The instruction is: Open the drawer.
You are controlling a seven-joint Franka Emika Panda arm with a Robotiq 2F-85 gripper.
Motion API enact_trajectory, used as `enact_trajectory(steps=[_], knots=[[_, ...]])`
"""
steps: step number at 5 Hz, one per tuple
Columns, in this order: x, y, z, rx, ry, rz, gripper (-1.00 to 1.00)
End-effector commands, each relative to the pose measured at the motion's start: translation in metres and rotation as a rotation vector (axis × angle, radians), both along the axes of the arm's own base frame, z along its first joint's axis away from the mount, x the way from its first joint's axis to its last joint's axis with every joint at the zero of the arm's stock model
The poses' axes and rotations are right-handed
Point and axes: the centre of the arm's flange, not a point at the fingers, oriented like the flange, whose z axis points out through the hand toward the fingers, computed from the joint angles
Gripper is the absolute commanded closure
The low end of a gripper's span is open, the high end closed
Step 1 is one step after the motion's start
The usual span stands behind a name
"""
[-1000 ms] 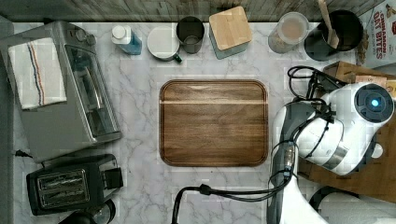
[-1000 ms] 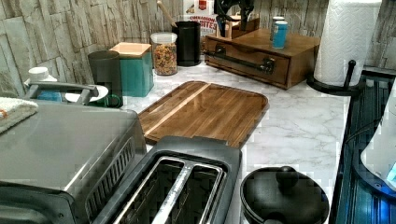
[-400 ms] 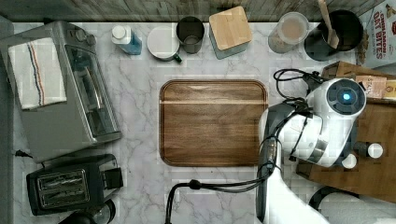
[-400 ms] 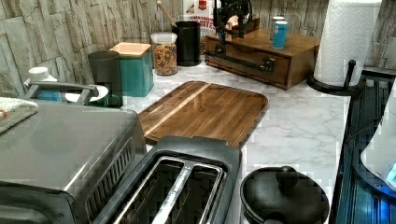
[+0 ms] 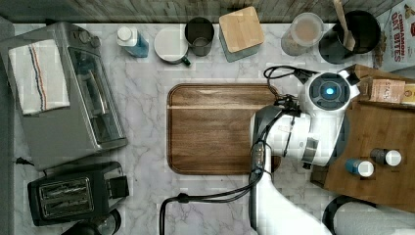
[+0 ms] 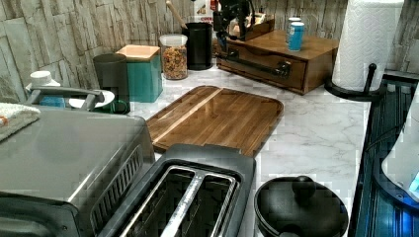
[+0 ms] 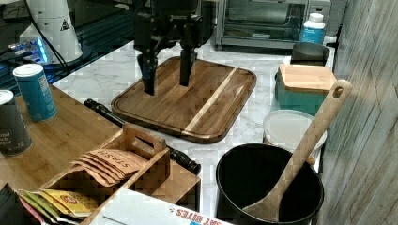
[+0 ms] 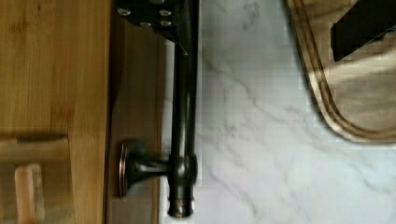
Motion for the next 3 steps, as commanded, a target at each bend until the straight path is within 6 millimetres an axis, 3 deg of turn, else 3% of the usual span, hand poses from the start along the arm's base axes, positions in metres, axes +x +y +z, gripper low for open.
enact_trajectory(steps=[1, 3], knots=[[-0.036, -0.061, -0.005, -0.095, -0.045, -0.119, -1.00], [-0.048, -0.061, -0.034, -0.035, -0.059, -0.187, -1.00]])
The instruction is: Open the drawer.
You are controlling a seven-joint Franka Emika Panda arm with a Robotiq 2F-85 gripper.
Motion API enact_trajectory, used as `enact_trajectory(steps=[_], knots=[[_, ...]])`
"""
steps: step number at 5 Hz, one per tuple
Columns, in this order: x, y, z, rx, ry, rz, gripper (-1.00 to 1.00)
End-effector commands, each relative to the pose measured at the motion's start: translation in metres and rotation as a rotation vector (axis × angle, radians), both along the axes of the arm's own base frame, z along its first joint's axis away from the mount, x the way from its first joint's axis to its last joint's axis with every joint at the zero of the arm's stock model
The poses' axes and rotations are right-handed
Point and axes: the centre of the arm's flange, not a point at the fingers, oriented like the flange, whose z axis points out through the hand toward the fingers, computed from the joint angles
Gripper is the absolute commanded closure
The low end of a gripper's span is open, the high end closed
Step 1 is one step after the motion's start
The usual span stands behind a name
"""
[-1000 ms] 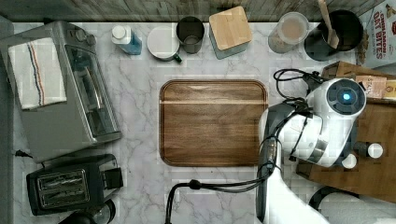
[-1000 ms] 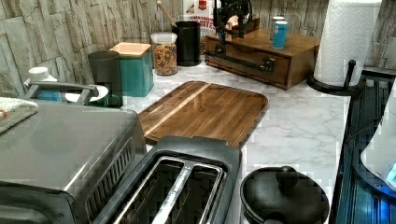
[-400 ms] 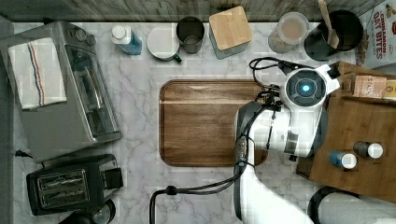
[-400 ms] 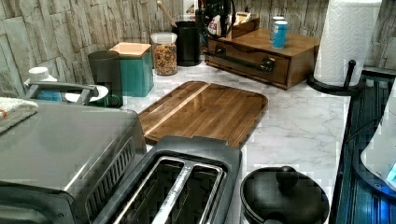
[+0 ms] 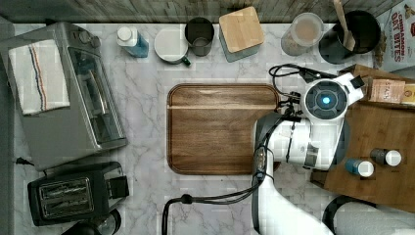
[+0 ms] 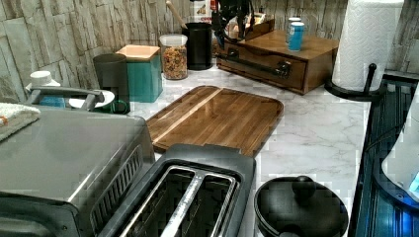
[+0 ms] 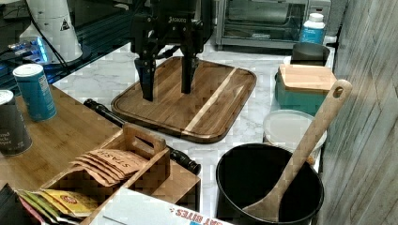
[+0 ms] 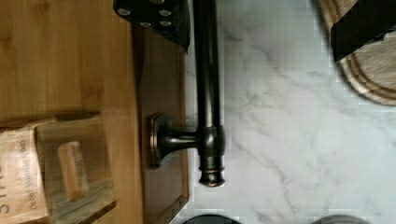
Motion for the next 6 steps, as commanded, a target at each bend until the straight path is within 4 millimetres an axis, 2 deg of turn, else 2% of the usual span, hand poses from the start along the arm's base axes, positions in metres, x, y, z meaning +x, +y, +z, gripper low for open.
enact_trajectory(steps=[1, 2, 3, 5, 6], knots=[[-0.046, -0.033, -0.044, 0.064, -0.004, -0.202, -1.00], [-0.055, -0.045, -0.052, 0.061, 0.008, -0.199, -1.00], [-0.053, -0.047, -0.066, 0.083, -0.028, -0.169, -1.00], [-0.039, -0.036, -0.068, 0.108, -0.031, -0.169, -1.00], [-0.028, -0.039, -0.075, 0.106, -0.011, -0.136, -1.00]])
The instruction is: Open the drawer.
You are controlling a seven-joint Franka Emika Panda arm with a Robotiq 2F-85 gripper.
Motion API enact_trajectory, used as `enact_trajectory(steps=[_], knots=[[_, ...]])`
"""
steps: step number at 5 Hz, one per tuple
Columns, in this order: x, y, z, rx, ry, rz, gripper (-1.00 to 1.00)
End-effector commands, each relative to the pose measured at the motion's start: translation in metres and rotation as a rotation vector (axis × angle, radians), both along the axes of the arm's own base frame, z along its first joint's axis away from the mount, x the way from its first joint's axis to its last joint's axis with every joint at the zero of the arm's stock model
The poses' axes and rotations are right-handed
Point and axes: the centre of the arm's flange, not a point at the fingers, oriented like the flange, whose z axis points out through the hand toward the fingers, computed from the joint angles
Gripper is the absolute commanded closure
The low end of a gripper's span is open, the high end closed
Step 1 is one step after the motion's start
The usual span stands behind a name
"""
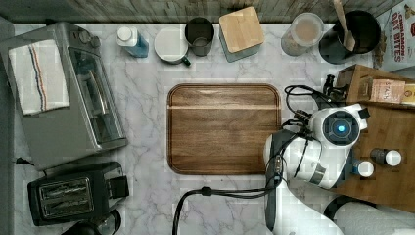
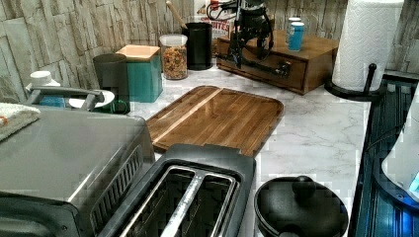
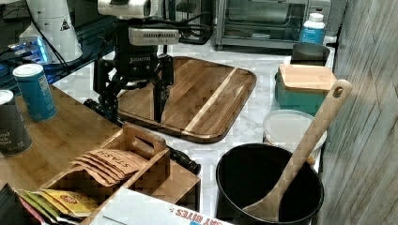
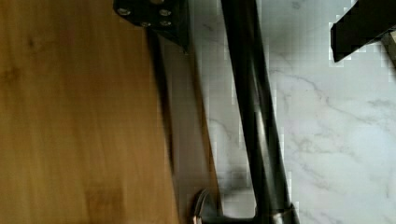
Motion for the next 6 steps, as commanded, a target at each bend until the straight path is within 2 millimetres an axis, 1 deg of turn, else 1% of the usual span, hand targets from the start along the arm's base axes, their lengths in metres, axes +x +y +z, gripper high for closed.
enact_trajectory(steps=[1, 2, 3, 4, 5, 6], knots=[[0.027, -0.010, -0.021, 0.000, 0.002, 0.074, -1.00], [0.033, -0.002, -0.012, 0.008, -0.005, 0.088, -1.00], [0.036, 0.012, 0.003, -0.015, 0.008, 0.083, -1.00], [0.037, 0.010, 0.004, -0.004, -0.053, 0.158, -1.00], [0.040, 0.034, 0.001, 0.040, -0.083, 0.197, -1.00], [0.046, 0.077, 0.005, 0.107, -0.078, 0.141, -1.00]])
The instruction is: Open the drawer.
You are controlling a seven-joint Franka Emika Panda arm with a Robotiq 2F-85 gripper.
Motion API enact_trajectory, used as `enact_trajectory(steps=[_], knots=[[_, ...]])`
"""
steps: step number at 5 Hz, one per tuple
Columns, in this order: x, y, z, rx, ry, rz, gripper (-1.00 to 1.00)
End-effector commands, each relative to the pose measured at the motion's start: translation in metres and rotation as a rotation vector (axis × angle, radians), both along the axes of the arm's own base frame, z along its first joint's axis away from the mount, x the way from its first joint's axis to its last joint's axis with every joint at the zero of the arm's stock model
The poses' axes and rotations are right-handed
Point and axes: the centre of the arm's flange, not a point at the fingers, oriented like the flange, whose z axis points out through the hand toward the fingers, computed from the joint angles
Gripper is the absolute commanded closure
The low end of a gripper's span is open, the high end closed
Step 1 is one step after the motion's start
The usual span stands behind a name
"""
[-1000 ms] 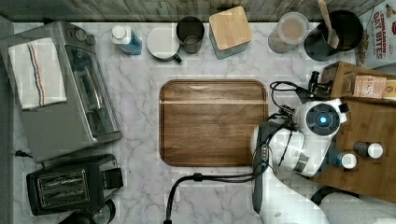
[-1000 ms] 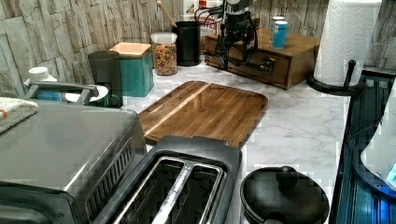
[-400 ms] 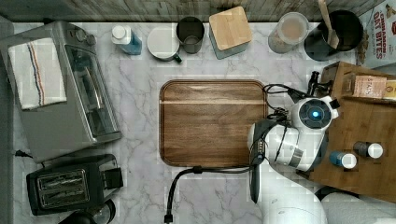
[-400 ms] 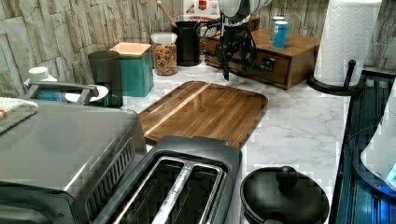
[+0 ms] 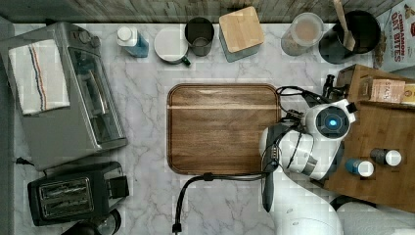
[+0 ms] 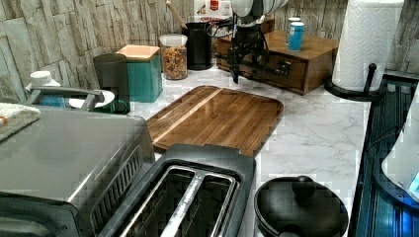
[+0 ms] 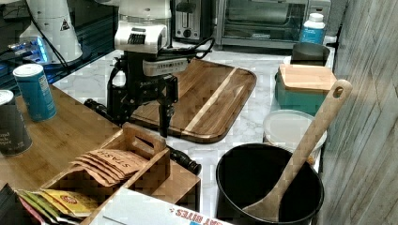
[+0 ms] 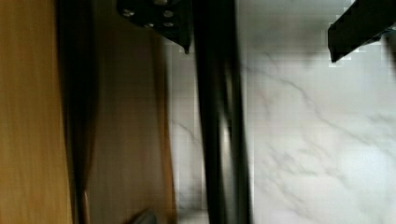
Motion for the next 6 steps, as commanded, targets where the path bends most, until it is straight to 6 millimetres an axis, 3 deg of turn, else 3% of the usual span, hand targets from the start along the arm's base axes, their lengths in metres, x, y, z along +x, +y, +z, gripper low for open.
enact_trajectory(steps=[1, 2, 4, 6], knots=[[0.037, 0.131, 0.050, 0.105, -0.123, 0.024, -1.00], [0.042, 0.184, 0.049, 0.142, -0.127, 0.070, -1.00], [0.059, 0.269, 0.048, 0.196, -0.092, 0.157, -1.00], [0.071, 0.315, 0.062, 0.237, -0.054, 0.153, -1.00]])
